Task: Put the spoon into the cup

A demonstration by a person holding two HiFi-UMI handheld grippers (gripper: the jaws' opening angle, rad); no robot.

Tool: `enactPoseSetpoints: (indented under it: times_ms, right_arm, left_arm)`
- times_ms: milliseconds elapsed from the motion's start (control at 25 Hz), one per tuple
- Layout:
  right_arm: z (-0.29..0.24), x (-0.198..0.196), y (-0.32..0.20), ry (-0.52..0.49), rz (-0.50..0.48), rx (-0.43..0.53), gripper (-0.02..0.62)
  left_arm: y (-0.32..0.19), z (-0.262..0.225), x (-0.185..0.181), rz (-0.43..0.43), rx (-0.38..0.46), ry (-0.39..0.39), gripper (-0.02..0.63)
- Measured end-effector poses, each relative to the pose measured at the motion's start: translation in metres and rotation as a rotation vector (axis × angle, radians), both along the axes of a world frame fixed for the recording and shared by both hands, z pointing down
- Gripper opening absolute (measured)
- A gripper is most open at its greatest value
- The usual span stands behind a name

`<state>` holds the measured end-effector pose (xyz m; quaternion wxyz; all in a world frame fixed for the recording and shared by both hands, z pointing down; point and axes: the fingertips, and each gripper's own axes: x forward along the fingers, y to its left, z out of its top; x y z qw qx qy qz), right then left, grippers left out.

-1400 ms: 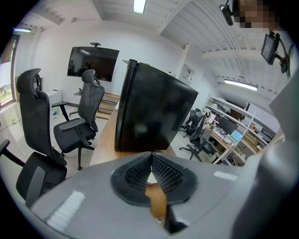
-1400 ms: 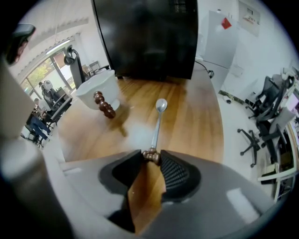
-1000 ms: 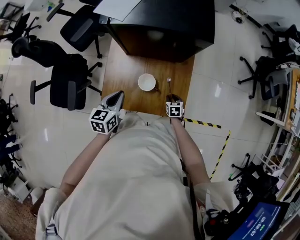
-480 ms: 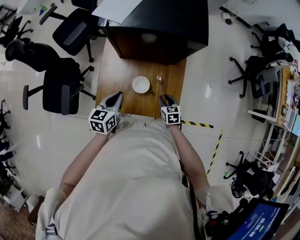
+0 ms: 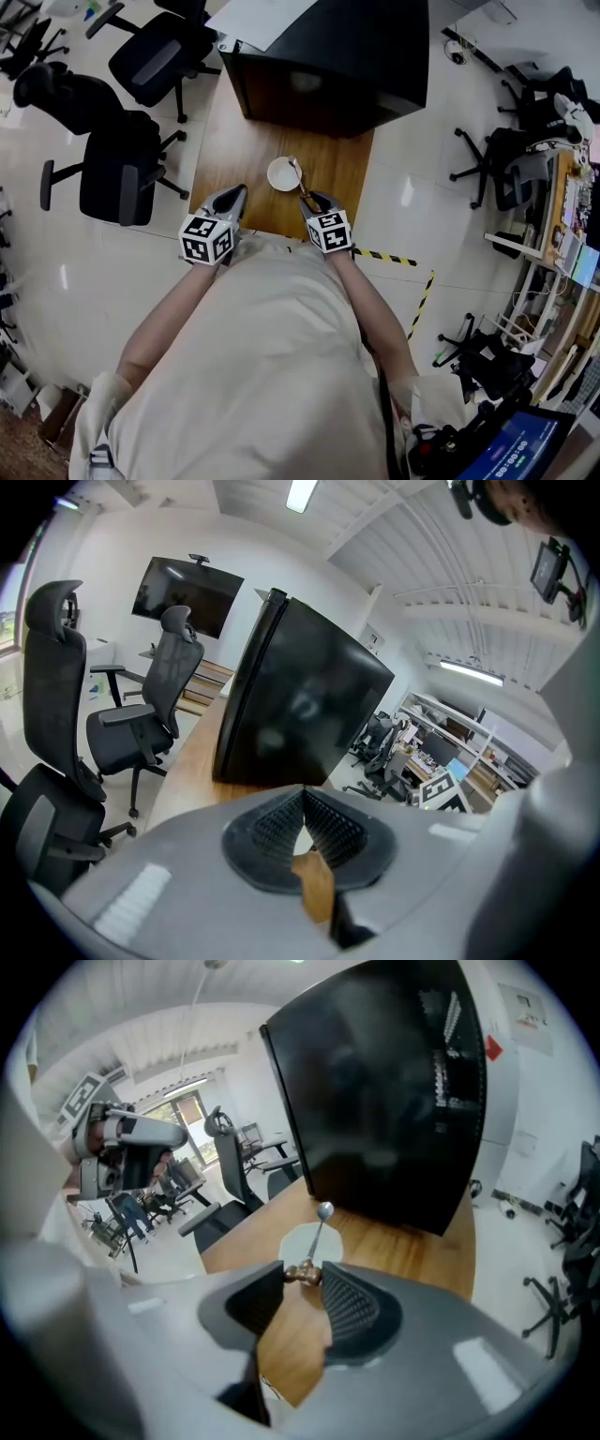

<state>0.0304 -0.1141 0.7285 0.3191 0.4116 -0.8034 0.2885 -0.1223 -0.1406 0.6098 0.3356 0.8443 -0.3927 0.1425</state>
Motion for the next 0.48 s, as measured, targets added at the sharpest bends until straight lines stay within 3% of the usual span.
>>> enactPoseSetpoints:
  times_ms: [200, 480]
  right_arm:
    - [0.014, -0.013, 0.006, 0.043, -0.086, -0.051, 0.127]
    - [0.034, -0.017, 0.007, 0.082, -0.12, -0.135, 0.127]
  left_arm:
    - [0.001, 0.003, -0.004, -0.014, -0.004, 0.005, -0.023]
    - [0.006, 0.01, -0.014, -0.033, -0.016, 0.0, -0.023]
